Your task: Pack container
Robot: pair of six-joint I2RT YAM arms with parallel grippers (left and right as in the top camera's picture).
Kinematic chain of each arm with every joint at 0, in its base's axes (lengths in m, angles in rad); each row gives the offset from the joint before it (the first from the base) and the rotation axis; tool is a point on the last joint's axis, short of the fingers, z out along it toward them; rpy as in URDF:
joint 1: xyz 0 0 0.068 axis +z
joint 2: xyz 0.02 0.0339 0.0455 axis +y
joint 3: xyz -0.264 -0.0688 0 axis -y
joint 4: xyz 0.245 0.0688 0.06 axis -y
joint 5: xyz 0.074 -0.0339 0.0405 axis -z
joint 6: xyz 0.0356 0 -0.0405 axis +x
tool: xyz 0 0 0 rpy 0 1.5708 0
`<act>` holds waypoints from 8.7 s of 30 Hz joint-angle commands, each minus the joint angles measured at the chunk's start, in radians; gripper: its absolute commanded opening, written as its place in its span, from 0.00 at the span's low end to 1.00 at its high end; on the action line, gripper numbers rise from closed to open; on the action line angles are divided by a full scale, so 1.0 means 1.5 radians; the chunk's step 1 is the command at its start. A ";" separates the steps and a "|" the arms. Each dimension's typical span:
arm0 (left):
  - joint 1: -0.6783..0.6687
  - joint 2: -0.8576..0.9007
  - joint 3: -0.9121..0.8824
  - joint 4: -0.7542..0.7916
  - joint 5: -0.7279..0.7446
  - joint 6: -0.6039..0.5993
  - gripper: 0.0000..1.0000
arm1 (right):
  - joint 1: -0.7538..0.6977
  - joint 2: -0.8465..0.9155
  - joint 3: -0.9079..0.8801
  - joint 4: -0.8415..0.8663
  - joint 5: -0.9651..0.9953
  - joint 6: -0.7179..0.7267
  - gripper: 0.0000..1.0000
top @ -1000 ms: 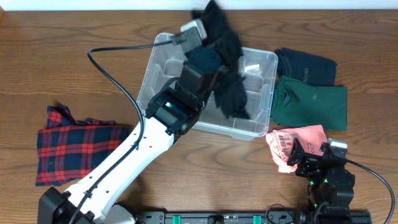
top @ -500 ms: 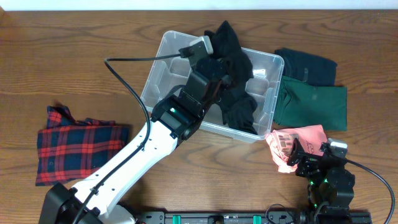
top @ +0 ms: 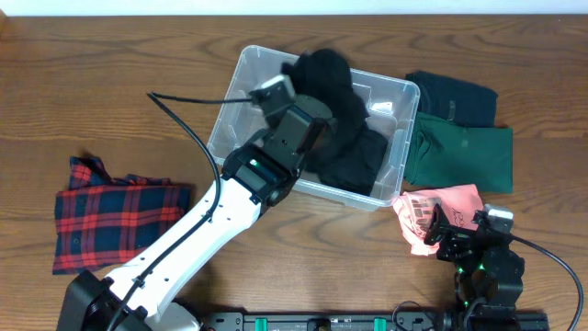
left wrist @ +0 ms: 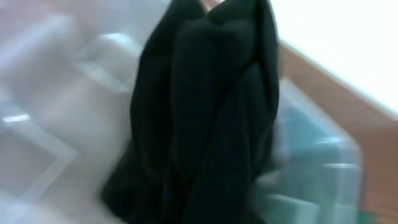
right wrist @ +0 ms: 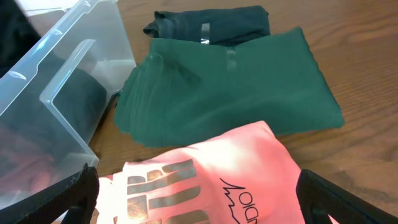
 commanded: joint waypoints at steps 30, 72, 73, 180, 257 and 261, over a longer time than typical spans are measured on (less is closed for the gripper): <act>0.490 -0.334 0.033 -0.446 -0.074 0.148 0.98 | 0.007 0.000 -0.001 -0.003 0.005 0.005 0.99; 1.020 -0.030 -0.272 -0.216 0.322 0.284 0.98 | 0.007 0.000 -0.001 -0.003 0.005 0.005 0.99; 1.020 -0.030 -0.289 -0.187 0.329 0.284 0.98 | 0.007 0.000 -0.001 -0.003 0.005 0.005 0.99; 0.165 -0.197 -0.215 0.632 0.135 -0.029 0.98 | 0.007 0.000 -0.001 -0.003 0.005 0.005 0.99; 0.314 0.087 -0.028 0.002 0.101 0.834 0.90 | 0.007 0.000 -0.001 -0.002 0.019 0.003 0.99; 0.314 0.126 -0.028 0.013 0.104 0.797 0.80 | 0.007 0.000 -0.001 -0.003 0.020 0.003 0.99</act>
